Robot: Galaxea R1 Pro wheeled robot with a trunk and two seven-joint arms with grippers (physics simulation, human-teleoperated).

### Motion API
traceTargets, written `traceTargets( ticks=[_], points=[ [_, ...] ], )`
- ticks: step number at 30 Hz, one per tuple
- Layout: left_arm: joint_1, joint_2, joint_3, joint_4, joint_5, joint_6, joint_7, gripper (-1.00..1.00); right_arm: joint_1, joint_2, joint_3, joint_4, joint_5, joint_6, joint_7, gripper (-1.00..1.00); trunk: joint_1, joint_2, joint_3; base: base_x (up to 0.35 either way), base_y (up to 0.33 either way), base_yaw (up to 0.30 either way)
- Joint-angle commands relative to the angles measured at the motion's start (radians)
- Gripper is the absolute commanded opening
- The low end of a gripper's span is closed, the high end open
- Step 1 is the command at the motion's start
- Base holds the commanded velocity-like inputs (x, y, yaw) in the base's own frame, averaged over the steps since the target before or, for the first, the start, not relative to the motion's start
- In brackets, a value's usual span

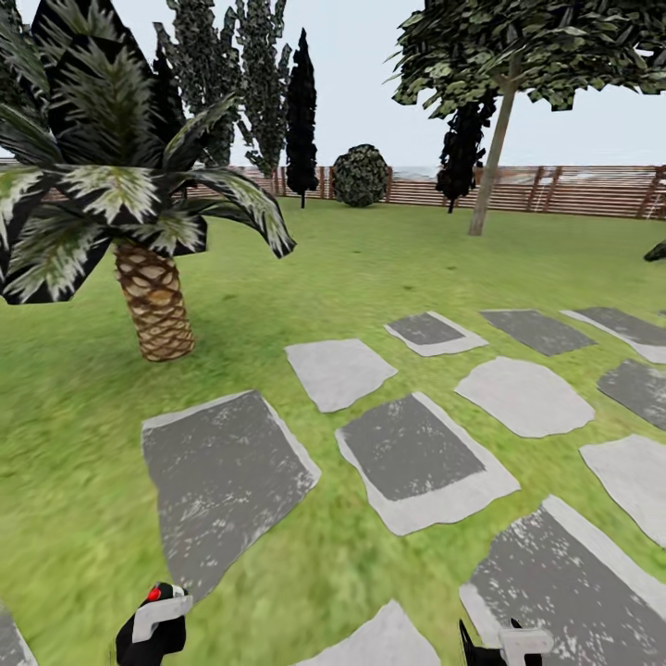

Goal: In the garden, pick up the pesticide atomizer on the floor and spray pesticide onto both trees until each tree trunk is fully covered.

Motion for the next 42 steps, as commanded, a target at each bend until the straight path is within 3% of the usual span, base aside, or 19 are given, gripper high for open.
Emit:
traceTargets(
  ticks=[1, 42],
  points=[
    [0.0, 0.0, 0.0, 0.0, 0.003, -0.003, 0.0, -1.0, -0.001, 0.0, 0.0, 0.001, 0.0, -0.003, 0.0, 1.0, 0.0, 0.0, -0.001, 0.286, -0.138, -0.268],
    [-0.001, 0.0, 0.0, 0.001, 0.001, -0.003, 0.002, -1.0, -0.001, 0.0, 0.0, 0.0, 0.0, -0.003, 0.0, 1.0, 0.0, 0.0, -0.001, 0.313, -0.09, -0.268]
  ],
)
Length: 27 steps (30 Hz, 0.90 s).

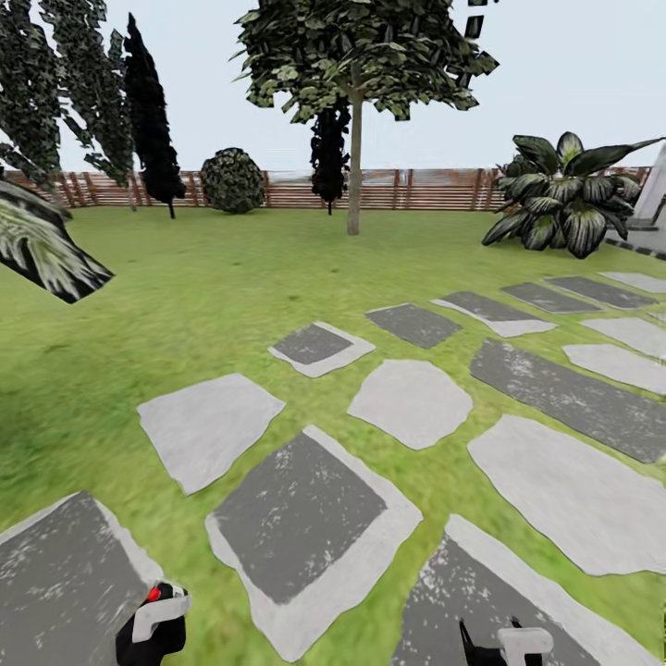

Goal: In the garden, pick up the pesticide atomizer on the floor and spray pesticide onto both trees until each tree trunk is fully covered.

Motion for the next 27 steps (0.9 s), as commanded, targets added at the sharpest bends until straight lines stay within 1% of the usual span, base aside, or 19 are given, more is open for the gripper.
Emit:
traceTargets(
  ticks=[1, 5, 8, 27],
  points=[
    [0.0, 0.0, 0.0, 0.0, 0.002, -0.003, 0.0, -1.0, -0.001, 0.0, 0.0, 0.001, 0.0, -0.003, 0.0, 1.0, 0.0, 0.0, -0.001, 0.338, 0.0, -0.268],
    [0.0, 0.0, 0.0, 0.0, 0.002, -0.003, 0.0, -1.0, -0.001, 0.0, 0.0, -0.002, 0.0, -0.003, 0.0, 1.0, 0.0, 0.0, -0.001, 0.338, 0.0, -0.238],
    [0.0, 0.0, 0.0, 0.0, 0.002, -0.003, 0.0, -1.0, -0.001, 0.0, 0.0, -0.005, 0.001, -0.003, 0.0, 1.0, 0.0, 0.0, -0.001, 0.338, 0.0, -0.082],
    [0.001, 0.0, 0.0, 0.0, 0.002, -0.003, 0.001, -1.0, -0.001, 0.0, 0.0, 0.001, 0.003, -0.003, 0.0, 1.0, 0.0, 0.0, -0.001, 0.338, 0.0, -0.004]
  ],
)
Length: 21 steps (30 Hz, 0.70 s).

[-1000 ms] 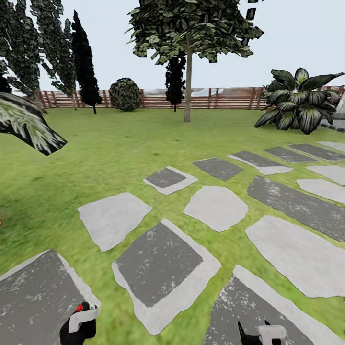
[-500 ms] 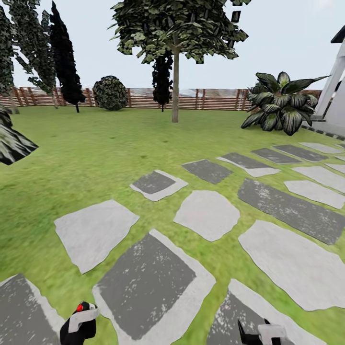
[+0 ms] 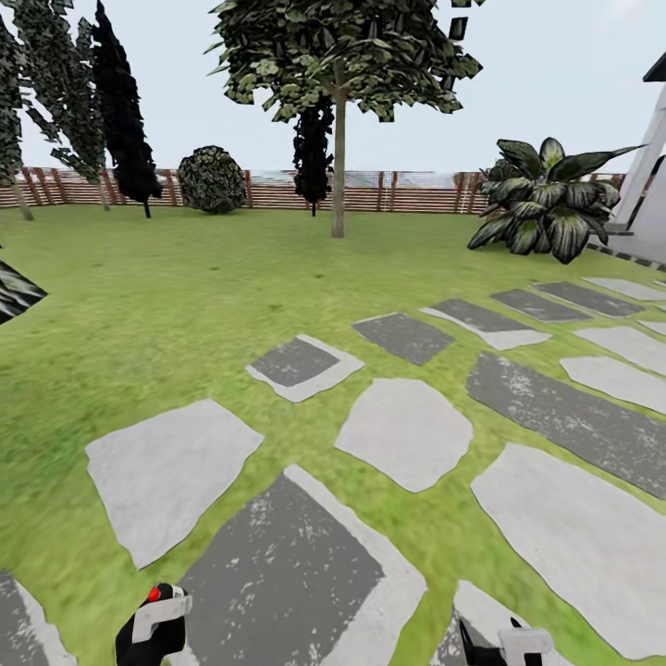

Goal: In the garden, pick up the pesticide atomizer on the floor and spray pesticide onto both trees until each tree trunk is fully covered.

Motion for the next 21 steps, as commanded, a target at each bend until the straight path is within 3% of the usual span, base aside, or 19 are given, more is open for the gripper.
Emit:
traceTargets(
  ticks=[1, 21],
  points=[
    [-0.001, 0.0, 0.0, 0.0, 0.002, -0.003, -0.001, -1.0, -0.001, 0.0, 0.0, 0.001, 0.0, -0.003, 0.0, 1.0, 0.0, 0.0, -0.001, 0.338, 0.0, 0.0],
    [-0.001, 0.0, 0.0, 0.001, 0.002, -0.003, 0.0, -1.0, -0.001, 0.0, 0.0, 0.0, -0.001, -0.004, -0.001, 1.0, 0.0, 0.0, -0.001, 0.338, 0.0, 0.0]
  ],
)
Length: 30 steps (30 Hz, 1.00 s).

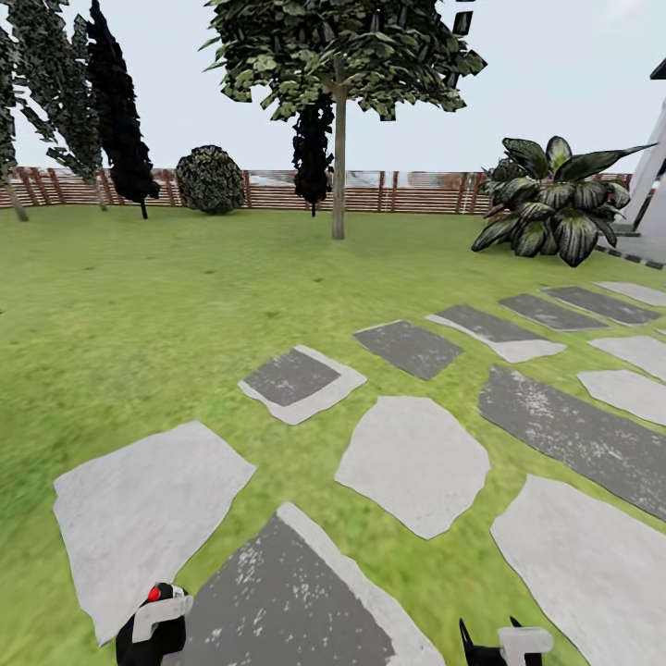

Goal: In the garden, pick up the pesticide atomizer on the floor and spray pesticide onto both trees until each tree trunk is fully covered.

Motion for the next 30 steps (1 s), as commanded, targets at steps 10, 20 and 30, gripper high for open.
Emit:
traceTargets(
  ticks=[10, 20, 30],
  points=[
    [0.0, 0.0, 0.0, 0.0, 0.002, -0.003, 0.0, -1.0, 0.0, 0.0, 0.0, -0.001, 0.0, -0.003, 0.0, 1.0, 0.0, 0.0, -0.001, 0.338, 0.0, 0.0],
    [0.0, 0.0, 0.0, 0.0, 0.002, -0.003, 0.0, -1.0, 0.0, 0.0, 0.0, 0.0, 0.001, -0.002, 0.0, 1.0, 0.0, 0.0, -0.001, 0.338, 0.0, 0.0],
    [0.0, 0.0, 0.0, 0.001, 0.002, -0.003, 0.0, -1.0, 0.0, 0.0, 0.0, 0.002, 0.001, -0.002, 0.0, 1.0, 0.0, 0.0, -0.001, 0.338, 0.0, 0.0]
  ],
)
